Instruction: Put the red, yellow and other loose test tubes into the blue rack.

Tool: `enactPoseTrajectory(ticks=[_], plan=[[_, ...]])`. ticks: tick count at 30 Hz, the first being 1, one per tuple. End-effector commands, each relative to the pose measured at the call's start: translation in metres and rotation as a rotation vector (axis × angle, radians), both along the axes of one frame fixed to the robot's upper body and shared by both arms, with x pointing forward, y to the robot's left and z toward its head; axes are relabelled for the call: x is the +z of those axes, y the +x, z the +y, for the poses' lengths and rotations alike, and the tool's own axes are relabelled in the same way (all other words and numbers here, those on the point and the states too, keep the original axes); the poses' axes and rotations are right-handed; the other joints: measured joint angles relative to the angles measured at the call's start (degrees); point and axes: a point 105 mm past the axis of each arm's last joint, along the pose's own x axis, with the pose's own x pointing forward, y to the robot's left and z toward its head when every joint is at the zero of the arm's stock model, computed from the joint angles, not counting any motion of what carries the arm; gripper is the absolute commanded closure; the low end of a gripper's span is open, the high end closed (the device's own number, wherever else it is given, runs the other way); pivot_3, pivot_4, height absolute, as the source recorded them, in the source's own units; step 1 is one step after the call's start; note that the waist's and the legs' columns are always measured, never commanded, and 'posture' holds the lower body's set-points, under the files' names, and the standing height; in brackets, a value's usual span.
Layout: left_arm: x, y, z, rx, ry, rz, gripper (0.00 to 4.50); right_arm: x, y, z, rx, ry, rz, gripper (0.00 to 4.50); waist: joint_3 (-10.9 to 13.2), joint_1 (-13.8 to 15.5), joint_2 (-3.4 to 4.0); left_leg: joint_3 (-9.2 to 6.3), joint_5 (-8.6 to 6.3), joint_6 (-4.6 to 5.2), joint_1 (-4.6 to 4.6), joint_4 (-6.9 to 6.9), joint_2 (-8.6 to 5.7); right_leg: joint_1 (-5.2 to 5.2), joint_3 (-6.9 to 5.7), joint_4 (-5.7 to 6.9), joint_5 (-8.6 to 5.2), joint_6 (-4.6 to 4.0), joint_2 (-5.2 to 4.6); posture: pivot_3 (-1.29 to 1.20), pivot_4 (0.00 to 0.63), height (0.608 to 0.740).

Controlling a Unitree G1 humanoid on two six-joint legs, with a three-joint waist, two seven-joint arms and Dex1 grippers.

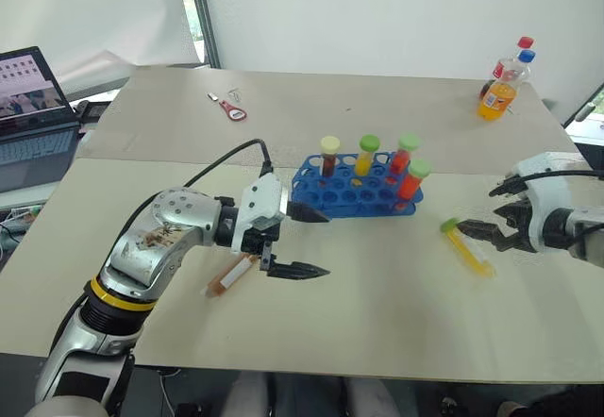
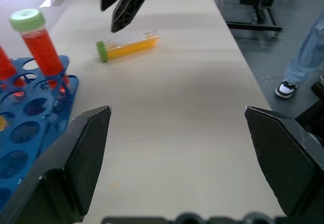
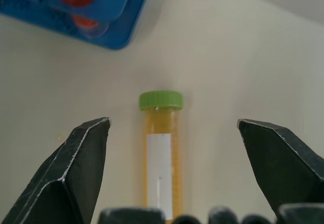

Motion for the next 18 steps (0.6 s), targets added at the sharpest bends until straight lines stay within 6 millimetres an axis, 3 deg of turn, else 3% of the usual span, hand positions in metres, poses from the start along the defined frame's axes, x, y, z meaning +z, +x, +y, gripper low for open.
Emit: enactPoseTrajectory(ticks=[1,9,13,18], plan=[[0.004,-0.009,-0.005,-0.058,0.000,-0.049,0.00,-0.007,0.007,-0.009,0.015,-0.068,0.043,0.04,0.00,0.01,0.00,0.00,-0.01,0.01,-0.01,0.00,0.01,0.00,0.00,-0.04,0.00,0.00,0.01,0.00,0.150,0.691],[-0.001,-0.010,-0.006,-0.053,-0.002,-0.052,0.00,-0.027,0.018,-0.009,0.080,-0.103,0.161,0.04,0.00,-0.15,0.00,0.00,-0.01,0.02,-0.03,0.00,0.01,-0.02,0.00,-0.09,0.00,0.01,0.01,0.00,0.150,0.691],[-0.003,-0.012,-0.007,-0.052,-0.005,-0.051,0.00,-0.027,0.023,-0.006,0.105,-0.088,0.189,1.14,0.00,-0.14,0.00,-0.01,-0.01,0.02,-0.02,0.00,0.02,-0.02,0.00,-0.08,0.00,0.01,0.01,0.00,0.150,0.691],[-0.005,-0.012,-0.007,-0.046,-0.002,-0.051,0.00,-0.030,0.022,-0.007,0.117,-0.089,0.234,2.92,0.00,0.11,0.00,-0.02,-0.01,0.02,-0.03,0.00,0.00,-0.02,-0.01,-0.07,0.01,0.01,-0.01,0.00,0.150,0.691]])
